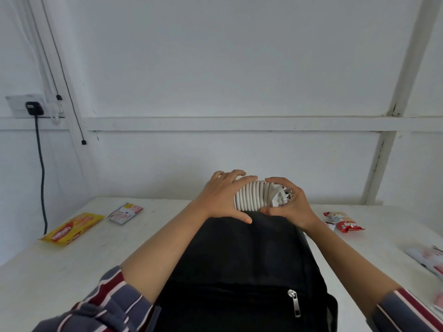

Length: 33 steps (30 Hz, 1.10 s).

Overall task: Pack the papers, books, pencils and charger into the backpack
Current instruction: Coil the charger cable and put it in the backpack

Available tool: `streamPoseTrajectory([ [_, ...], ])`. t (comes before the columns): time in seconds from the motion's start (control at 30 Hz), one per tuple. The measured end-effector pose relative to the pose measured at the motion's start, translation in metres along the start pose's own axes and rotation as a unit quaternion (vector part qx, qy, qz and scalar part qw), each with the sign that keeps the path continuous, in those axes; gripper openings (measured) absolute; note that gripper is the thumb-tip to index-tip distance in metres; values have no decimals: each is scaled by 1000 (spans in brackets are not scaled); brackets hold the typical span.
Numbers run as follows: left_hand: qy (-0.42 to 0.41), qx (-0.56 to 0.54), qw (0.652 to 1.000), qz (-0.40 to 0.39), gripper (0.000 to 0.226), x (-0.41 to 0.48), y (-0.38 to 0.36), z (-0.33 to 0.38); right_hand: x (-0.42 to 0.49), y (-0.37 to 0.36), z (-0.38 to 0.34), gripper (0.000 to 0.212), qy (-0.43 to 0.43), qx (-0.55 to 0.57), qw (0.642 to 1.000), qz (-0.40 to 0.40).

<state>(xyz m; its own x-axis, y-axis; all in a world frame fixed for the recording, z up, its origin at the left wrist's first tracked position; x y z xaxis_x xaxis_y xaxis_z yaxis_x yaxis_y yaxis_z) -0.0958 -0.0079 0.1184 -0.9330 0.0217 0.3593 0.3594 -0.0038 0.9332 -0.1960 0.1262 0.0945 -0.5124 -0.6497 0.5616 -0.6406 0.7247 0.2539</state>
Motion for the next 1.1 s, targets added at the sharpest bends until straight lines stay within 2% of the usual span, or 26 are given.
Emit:
streamPoseTrajectory([
  [0.23,7,-14,1000,14,92,-27,-7,-8,-17,-6,-6,66,-39,45,998,-23],
  [0.67,-51,-54,995,71,89,-117,19,20,-87,-44,-61,69,-85,76,993,-19],
  [0.77,-86,-9,987,134,77,-154,23,31,-111,-55,-68,70,-108,80,991,-7],
  [0.83,-140,17,968,209,59,-180,25,45,-127,-59,-71,70,-132,97,987,5],
  [0.9,-195,-6,949,246,42,-202,22,60,-141,-60,-75,69,-149,113,982,13],
  [1.0,-265,-39,947,177,40,-224,3,81,-158,-57,-85,60,-165,132,977,37],
  [1.1,-287,-11,949,127,37,-238,-15,84,-171,-52,-89,57,-175,144,973,51],
])
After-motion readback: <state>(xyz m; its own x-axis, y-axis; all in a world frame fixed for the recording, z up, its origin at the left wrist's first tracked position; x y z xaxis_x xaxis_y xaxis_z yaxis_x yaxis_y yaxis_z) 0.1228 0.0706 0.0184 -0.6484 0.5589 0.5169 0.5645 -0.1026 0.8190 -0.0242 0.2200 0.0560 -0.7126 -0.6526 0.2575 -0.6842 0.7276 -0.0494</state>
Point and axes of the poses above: each hand's wrist, its own x-axis towards the middle knuckle, its own y-axis out of the back of the hand, z = x × y, the point moved 6 cm from there along x, towards the middle knuckle, and after that the axes turned 2 degrees about -y, right-handed, at the moved point
